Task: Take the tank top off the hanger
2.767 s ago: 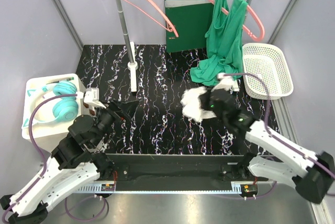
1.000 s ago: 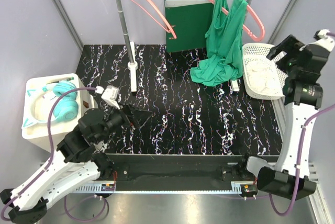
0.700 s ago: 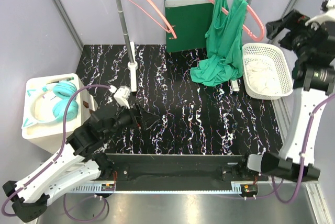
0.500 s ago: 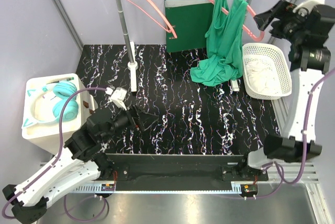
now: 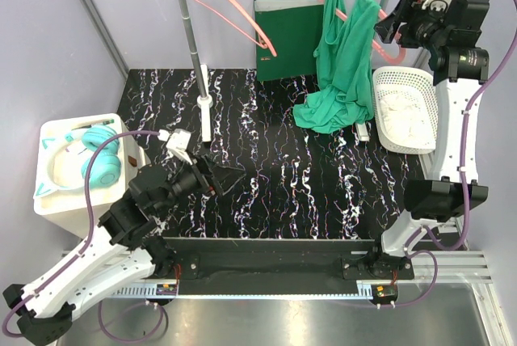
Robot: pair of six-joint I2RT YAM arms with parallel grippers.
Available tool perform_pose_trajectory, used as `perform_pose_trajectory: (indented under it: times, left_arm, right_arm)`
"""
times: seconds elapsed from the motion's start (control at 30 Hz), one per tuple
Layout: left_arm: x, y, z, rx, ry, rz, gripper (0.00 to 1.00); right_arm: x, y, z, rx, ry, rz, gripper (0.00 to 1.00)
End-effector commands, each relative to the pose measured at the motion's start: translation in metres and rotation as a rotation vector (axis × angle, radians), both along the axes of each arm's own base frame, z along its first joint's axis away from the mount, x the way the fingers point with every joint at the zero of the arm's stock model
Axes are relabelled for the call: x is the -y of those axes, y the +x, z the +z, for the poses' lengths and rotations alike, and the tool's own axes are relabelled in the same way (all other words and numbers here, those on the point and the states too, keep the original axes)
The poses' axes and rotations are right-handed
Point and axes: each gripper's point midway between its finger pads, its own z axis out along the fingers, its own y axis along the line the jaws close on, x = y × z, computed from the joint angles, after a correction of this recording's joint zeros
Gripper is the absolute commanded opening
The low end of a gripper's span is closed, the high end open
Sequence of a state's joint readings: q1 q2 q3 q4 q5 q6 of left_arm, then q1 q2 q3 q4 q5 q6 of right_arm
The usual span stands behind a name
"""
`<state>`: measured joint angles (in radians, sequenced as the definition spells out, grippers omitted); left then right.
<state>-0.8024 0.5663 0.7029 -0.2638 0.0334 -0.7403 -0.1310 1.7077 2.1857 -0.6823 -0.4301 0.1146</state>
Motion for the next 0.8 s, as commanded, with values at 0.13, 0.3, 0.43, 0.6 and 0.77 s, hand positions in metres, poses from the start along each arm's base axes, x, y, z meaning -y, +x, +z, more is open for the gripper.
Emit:
perform_pose_trajectory:
  times: [0.13,0.3,0.43,0.6,0.77]
  left_arm:
    - [0.009,0.002,0.022,0.042,-0.04,-0.03,0.82]
    - [0.007,0.005,0.023,0.051,-0.035,-0.011,0.82]
    - [0.007,0.005,0.024,0.052,-0.032,-0.009,0.82]
    - [0.006,0.007,0.022,0.047,-0.03,-0.002,0.82]
    - [0.007,0.007,0.023,0.044,-0.029,-0.003,0.82]
  right_arm:
    - [-0.002,0.01,0.005,0.041,-0.096,0.035,0.76]
    - [0.001,0.015,0.004,0.041,-0.106,0.025,0.75]
    - [-0.003,0.019,0.005,0.045,-0.101,0.044,0.74]
    - [-0.001,0.028,0.001,0.051,-0.137,0.056,0.73]
    - [0.0,0.029,0.017,0.096,-0.158,0.051,0.73]
